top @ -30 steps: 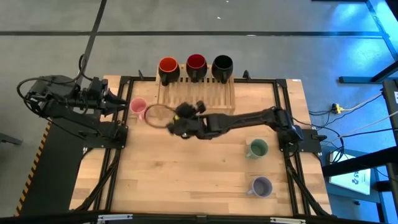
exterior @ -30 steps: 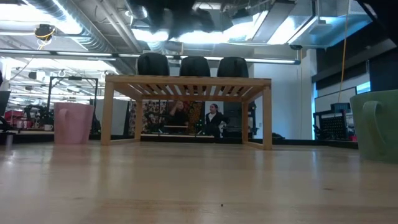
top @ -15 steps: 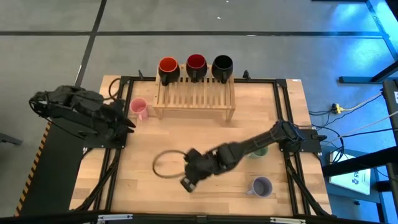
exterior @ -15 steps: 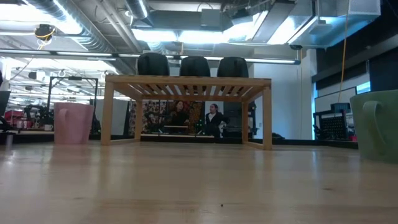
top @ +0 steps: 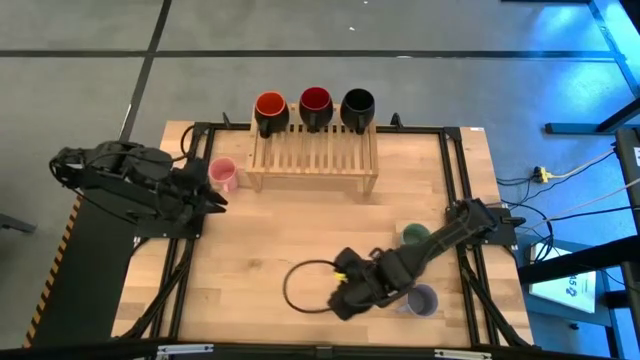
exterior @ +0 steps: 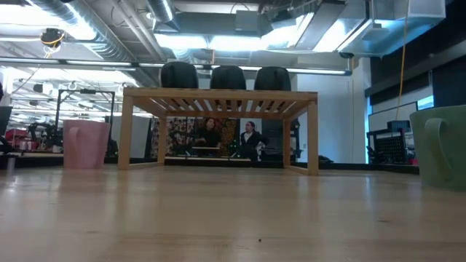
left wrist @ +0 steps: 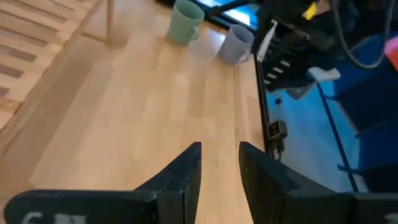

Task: Place coffee mugs
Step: Put the blue mug on the shelf

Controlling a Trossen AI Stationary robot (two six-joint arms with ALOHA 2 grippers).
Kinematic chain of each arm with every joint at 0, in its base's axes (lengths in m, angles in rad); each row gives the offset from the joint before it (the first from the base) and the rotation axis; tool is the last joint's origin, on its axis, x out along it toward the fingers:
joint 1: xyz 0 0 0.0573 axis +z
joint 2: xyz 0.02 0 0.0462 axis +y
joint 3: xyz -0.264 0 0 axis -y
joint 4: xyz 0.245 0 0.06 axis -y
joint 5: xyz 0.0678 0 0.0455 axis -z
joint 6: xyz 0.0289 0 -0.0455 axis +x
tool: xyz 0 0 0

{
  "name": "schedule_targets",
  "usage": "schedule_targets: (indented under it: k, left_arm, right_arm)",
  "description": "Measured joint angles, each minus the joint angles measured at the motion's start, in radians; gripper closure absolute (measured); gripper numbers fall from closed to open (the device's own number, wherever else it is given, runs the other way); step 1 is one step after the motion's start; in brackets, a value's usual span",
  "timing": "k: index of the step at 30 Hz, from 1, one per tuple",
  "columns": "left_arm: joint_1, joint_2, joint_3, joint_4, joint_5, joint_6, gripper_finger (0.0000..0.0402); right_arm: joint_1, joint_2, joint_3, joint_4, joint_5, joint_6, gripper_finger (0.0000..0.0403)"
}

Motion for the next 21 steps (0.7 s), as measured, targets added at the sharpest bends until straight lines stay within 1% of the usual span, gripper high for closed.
schedule_targets:
  k: [3,7,10,13,16,18,21]
  left_arm:
    - [0.000,0.009,0.000,-0.003,-0.035,-0.004,0.0299]
    - [0.000,0.017,0.000,-0.003,-0.039,-0.008,0.0299]
    - [0.000,0.018,0.000,-0.003,-0.043,-0.034,0.0299]
    - [0.000,0.018,0.000,-0.004,-0.073,-0.061,0.0299]
    - [0.000,0.018,0.000,-0.004,-0.083,-0.084,0.0299]
    - [0.000,0.018,0.000,-0.004,-0.083,-0.095,0.0299]
    - [0.000,0.018,0.000,-0.004,-0.084,-0.113,0.0299]
  right_arm:
    - [0.034,-0.023,0.000,-0.093,0.026,0.033,0.0247]
    - [0.077,-0.057,0.000,-0.192,0.048,0.083,0.0247]
    - [0.115,-0.079,-0.016,-0.207,0.048,0.121,0.0247]
    - [0.160,-0.121,-0.085,-0.199,0.065,0.180,0.0247]
    - [0.209,-0.163,-0.185,-0.201,0.049,0.279,0.0247]
    - [0.234,-0.201,-0.259,-0.170,0.021,0.376,0.0247]
    - [0.264,-0.259,-0.365,-0.090,-0.058,0.504,0.0247]
